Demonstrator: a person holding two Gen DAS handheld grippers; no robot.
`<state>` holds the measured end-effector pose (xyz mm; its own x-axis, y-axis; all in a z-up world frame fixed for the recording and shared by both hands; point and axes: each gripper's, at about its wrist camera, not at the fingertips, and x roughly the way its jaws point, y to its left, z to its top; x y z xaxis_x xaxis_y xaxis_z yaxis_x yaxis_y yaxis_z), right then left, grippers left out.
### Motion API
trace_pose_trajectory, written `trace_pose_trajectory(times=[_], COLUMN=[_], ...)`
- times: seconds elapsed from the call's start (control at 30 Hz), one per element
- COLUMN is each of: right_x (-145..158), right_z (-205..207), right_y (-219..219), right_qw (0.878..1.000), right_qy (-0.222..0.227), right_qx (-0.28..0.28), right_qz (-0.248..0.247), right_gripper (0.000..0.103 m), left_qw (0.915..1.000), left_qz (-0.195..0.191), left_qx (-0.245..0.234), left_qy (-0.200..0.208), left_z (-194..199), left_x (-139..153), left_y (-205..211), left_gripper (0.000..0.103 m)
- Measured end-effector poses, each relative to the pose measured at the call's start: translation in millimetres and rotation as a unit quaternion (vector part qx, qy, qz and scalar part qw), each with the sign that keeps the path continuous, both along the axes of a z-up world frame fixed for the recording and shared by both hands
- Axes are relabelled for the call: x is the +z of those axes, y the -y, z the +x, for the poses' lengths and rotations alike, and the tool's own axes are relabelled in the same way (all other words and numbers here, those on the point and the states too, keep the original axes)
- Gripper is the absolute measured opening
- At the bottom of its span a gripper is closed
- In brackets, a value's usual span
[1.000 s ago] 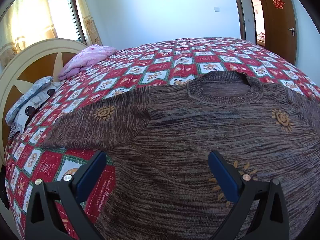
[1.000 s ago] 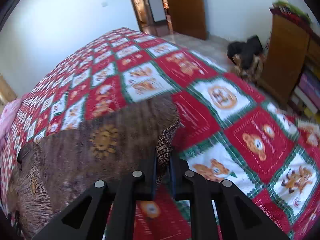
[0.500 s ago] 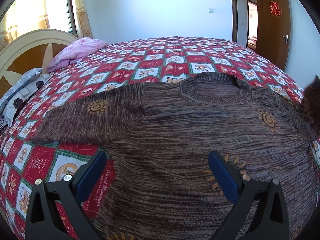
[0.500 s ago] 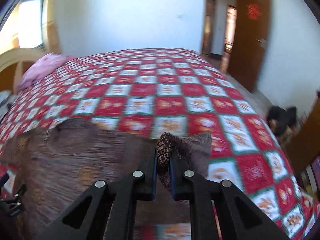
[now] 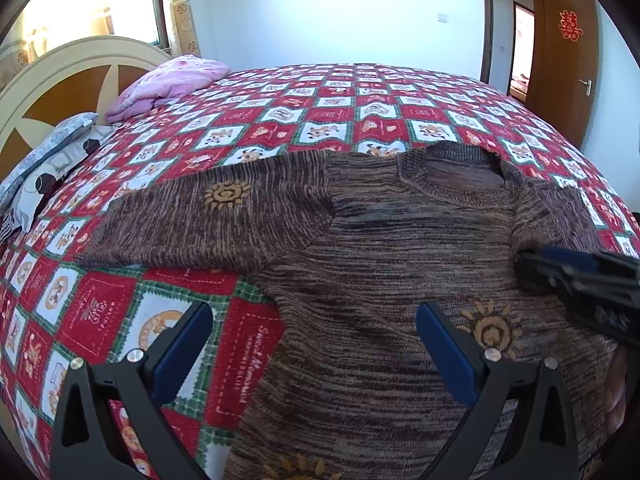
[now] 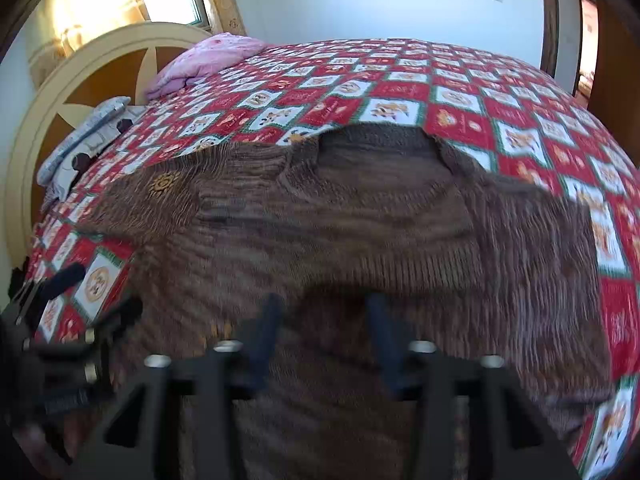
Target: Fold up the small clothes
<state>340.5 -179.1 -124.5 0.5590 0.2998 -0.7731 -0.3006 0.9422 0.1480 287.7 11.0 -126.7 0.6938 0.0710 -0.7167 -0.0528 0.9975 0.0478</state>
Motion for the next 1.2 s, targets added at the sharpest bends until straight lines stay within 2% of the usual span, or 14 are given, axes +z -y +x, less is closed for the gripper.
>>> trace_pose_trajectory(times=[0.13, 0.23, 0.3, 0.4, 0.47, 0.57, 0.63, 0.77, 0.8, 0.87, 0.9, 1.0, 1.07, 1.2], right_x=[13, 19, 21, 17, 12, 3, 1, -2, -2, -2, -2, -4, -4, -2], right_z=[-34, -60, -77, -94, -101, -105, -106, -112, -114, -115, -116, -116, -117, -117], right_y=[55, 104, 131, 163, 174, 172, 166, 158, 157, 152, 150, 149, 149, 152], right_qw=[1.0, 0.996, 0.992, 0.983, 0.979, 0.98, 0.983, 0.986, 0.987, 0.987, 0.987, 0.986, 0.985, 0.983], right_qy=[0.003, 0.007, 0.022, 0.053, 0.064, 0.072, 0.071, 0.077, 0.079, 0.085, 0.087, 0.085, 0.086, 0.093], right_qx=[-0.031, -0.084, -0.12, -0.171, -0.191, -0.188, -0.169, -0.143, -0.14, -0.134, -0.132, -0.133, -0.137, -0.148], right_qz=[-0.002, -0.013, -0.022, -0.03, -0.013, -0.004, -0.015, -0.027, -0.026, -0.035, -0.041, -0.051, -0.054, -0.053], right_gripper=[0.051, 0.053, 0.058, 0.058, 0.058, 0.058, 0.058, 0.058, 0.058, 0.058, 0.058, 0.058, 0.058, 0.058], left_qw=[0.9995, 0.9981, 0.9957, 0.9892, 0.9815, 0.9734, 0.9707, 0.9808, 0.9812, 0.9801, 0.98, 0.9842, 0.9847, 0.9862], left_qz=[-0.001, -0.003, 0.004, 0.046, 0.088, 0.135, 0.163, 0.125, 0.119, 0.11, 0.097, 0.048, -0.003, -0.052], left_qx=[-0.032, -0.06, -0.089, -0.134, -0.168, -0.184, -0.176, -0.149, -0.151, -0.164, -0.171, -0.166, -0.169, -0.149], left_qy=[0.004, 0.009, 0.024, 0.04, 0.029, 0.02, 0.013, -0.014, -0.014, -0.022, -0.028, -0.038, -0.041, -0.049], left_z=[-3, 0, 3, 6, 13, 26, 39, 64, 67, 70, 71, 70, 67, 65], left_x=[8, 17, 25, 26, 16, -4, -15, -21, -21, -20, -19, -13, -5, 5], left_y=[10, 29, 55, 97, 130, 162, 172, 165, 165, 168, 168, 161, 151, 134], left_gripper=[0.09, 0.084, 0.083, 0.085, 0.085, 0.085, 0.08, 0.072, 0.061, 0.03, 0.006, 0.007, 0.007, 0.005])
